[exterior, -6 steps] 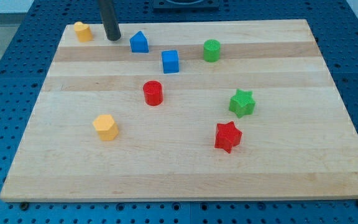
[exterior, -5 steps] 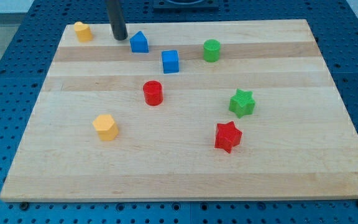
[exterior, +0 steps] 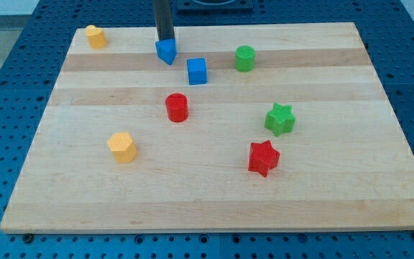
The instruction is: Slide the blue blocks to the top of the red circle
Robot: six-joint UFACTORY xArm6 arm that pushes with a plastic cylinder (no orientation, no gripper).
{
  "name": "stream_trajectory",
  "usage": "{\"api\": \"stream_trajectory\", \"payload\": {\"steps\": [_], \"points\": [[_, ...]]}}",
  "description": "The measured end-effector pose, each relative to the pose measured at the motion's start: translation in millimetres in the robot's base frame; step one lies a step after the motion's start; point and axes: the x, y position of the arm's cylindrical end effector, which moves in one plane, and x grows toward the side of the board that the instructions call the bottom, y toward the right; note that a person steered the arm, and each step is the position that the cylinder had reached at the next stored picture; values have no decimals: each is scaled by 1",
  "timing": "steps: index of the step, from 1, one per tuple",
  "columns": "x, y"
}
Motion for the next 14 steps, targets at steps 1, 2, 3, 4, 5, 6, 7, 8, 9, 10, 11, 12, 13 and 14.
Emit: {"api": "stream_trajectory", "payload": {"steps": [1,2,3,4,5,6,7,8,9,10,11,12,13,14], "points": [[17,-6],[22,0],[32,7],[35,7],[47,7],[75,7],[94,7],[97,7],[74,8],[49,37],[39,89],[75,95],[91,83],[87,82]]}}
